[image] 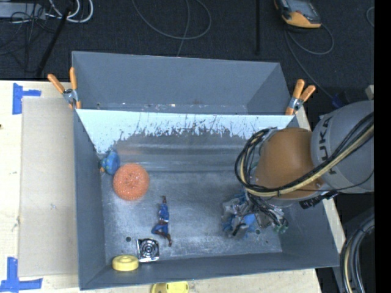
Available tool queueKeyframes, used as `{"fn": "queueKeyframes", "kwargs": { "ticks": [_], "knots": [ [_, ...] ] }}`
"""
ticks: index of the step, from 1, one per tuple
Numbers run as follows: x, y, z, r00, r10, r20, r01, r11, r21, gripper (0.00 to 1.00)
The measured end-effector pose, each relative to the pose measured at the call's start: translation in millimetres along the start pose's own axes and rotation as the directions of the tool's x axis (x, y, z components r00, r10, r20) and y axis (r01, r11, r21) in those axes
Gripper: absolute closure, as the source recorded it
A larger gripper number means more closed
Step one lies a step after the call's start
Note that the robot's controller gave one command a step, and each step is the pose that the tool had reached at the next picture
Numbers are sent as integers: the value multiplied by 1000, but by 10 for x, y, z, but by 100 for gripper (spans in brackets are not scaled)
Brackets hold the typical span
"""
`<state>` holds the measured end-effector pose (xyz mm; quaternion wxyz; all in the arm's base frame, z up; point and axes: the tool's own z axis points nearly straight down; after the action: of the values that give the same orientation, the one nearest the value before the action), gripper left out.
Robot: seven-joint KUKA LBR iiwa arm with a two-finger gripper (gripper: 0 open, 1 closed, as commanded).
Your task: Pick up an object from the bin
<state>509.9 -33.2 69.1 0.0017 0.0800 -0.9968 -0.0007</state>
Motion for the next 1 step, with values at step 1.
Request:
{"fn": "queueKeyframes", "kwargs": {
  "ticks": [1],
  "knots": [
    [120,-259,-1197,999,37,3,-37,999,1,100]
  ]
}}
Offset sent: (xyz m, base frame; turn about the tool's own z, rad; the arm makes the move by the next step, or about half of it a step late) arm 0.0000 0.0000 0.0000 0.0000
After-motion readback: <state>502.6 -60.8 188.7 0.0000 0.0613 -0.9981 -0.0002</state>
